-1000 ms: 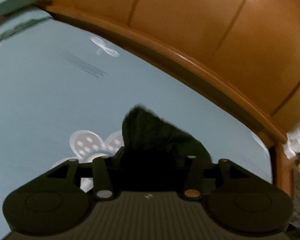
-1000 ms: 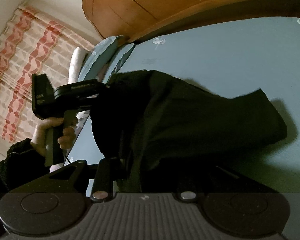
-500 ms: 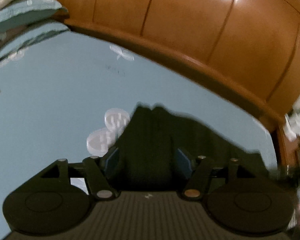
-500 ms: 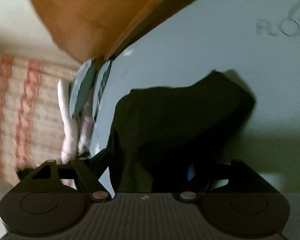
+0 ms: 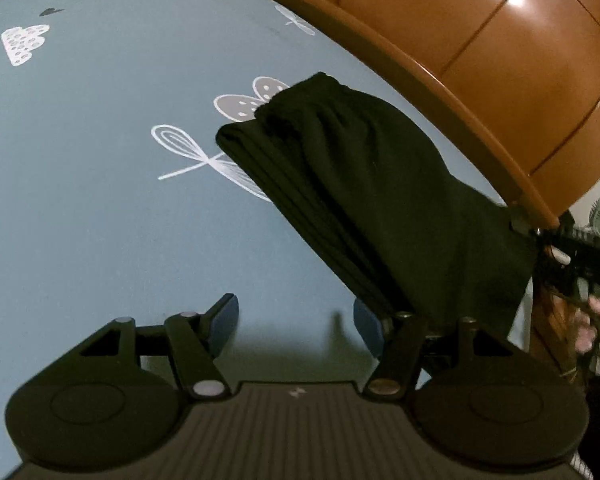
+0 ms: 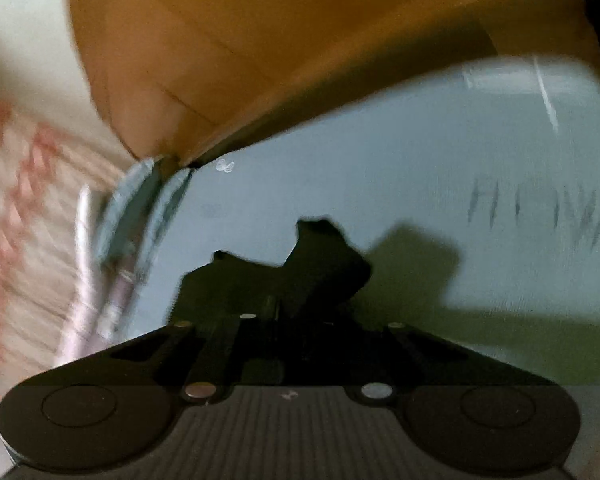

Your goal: Fold clothes

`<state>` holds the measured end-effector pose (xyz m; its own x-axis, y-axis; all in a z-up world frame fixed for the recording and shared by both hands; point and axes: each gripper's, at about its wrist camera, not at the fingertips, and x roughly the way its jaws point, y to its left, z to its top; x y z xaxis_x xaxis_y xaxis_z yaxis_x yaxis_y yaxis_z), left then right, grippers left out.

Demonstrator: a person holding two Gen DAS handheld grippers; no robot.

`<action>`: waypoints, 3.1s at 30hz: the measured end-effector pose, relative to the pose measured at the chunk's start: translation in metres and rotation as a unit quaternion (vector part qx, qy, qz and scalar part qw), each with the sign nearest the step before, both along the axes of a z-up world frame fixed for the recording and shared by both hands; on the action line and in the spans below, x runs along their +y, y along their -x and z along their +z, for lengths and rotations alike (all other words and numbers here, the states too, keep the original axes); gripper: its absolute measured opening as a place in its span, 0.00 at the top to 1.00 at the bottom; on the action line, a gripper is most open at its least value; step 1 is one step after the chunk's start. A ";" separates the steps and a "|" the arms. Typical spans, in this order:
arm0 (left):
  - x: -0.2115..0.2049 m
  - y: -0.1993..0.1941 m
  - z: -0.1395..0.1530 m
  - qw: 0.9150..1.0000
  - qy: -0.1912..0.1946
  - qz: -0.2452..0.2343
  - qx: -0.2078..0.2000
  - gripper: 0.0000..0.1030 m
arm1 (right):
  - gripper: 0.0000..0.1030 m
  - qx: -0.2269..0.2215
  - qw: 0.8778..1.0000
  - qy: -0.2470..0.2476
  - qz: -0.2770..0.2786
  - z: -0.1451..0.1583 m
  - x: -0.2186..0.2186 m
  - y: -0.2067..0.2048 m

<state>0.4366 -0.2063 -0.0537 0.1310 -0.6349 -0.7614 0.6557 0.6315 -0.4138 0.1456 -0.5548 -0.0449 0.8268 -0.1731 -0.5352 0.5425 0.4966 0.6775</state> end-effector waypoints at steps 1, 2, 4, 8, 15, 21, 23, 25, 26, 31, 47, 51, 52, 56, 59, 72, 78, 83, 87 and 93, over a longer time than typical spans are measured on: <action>-0.001 0.000 0.002 1.000 0.001 -0.003 -0.002 0.38 | 0.90 0.023 0.999 0.026 0.009 0.002 0.001 -0.005; -0.002 -0.002 0.004 1.000 0.003 -0.005 -0.004 0.38 | 0.89 0.048 0.998 0.047 0.018 0.001 0.002 -0.010; -0.004 -0.005 0.005 1.000 0.004 -0.006 -0.007 0.38 | 0.81 0.079 0.996 0.035 0.021 -0.010 -0.001 -0.015; -0.004 -0.006 0.010 1.000 -0.003 -0.009 -0.021 0.38 | 0.60 0.105 0.992 0.072 0.013 0.010 0.009 -0.007; -0.032 -0.016 0.035 0.996 -0.013 -0.028 -0.088 0.38 | 0.34 0.117 0.969 0.207 0.072 0.060 0.051 -0.027; -0.098 -0.028 0.048 0.988 0.013 -0.064 -0.142 0.38 | 0.33 0.127 0.921 0.295 0.220 0.043 0.100 -0.115; -0.114 -0.032 0.042 0.987 0.017 -0.071 -0.145 0.38 | 0.33 0.138 0.906 0.313 0.250 0.031 0.112 -0.135; -0.121 -0.034 0.030 0.986 -0.002 -0.076 -0.149 0.38 | 0.30 0.151 0.898 0.322 0.260 0.019 0.119 -0.144; -0.122 -0.037 0.019 0.986 -0.025 -0.075 -0.143 0.38 | 0.28 0.158 0.894 0.326 0.264 0.014 0.123 -0.148; -0.108 -0.032 -0.001 0.983 -0.059 -0.084 -0.152 0.40 | 0.22 0.149 0.906 0.301 0.259 0.022 0.114 -0.133; -0.111 0.049 0.012 0.974 0.032 -0.206 -0.084 0.44 | 0.00 0.189 0.907 0.298 0.229 0.031 0.112 -0.045; -0.113 0.040 0.012 0.982 0.019 -0.181 -0.056 0.44 | 0.00 0.194 0.908 0.297 0.223 0.030 0.111 -0.045; -0.111 0.044 0.020 0.980 0.021 -0.185 -0.067 0.45 | 0.00 0.192 0.909 0.298 0.221 0.031 0.110 -0.045; -0.111 0.063 0.032 0.968 0.011 -0.230 -0.099 0.38 | 0.00 0.184 0.911 0.297 0.218 0.031 0.108 -0.045; -0.112 0.062 0.011 0.970 -0.032 -0.226 -0.087 0.42 | 0.00 0.179 0.912 0.297 0.220 0.034 0.106 -0.047; -0.085 0.002 0.061 0.994 0.024 -0.063 -0.091 0.38 | 0.12 0.049 0.887 0.310 0.339 0.063 0.095 -0.119; -0.097 -0.015 0.054 0.994 0.052 -0.050 -0.083 0.34 | 0.12 0.105 0.882 0.267 0.373 0.019 0.088 -0.155; -0.125 -0.034 0.019 0.995 -0.020 -0.045 -0.091 0.36 | 0.11 0.102 0.892 0.255 0.360 0.011 0.082 -0.148; -0.121 -0.042 0.013 0.996 -0.032 -0.034 -0.076 0.43 | 0.11 0.081 0.896 0.250 0.357 0.030 0.079 -0.141; -0.108 -0.048 0.048 0.993 -0.007 -0.011 -0.115 0.37 | 0.10 0.050 0.885 0.274 0.372 0.057 0.074 -0.173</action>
<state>0.4842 -0.3145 -0.0056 0.2882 -0.6296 -0.7215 0.7461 0.6199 -0.2430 0.3186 -0.4812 0.0124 0.7745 0.1423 -0.6164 -0.0289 0.9813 0.1903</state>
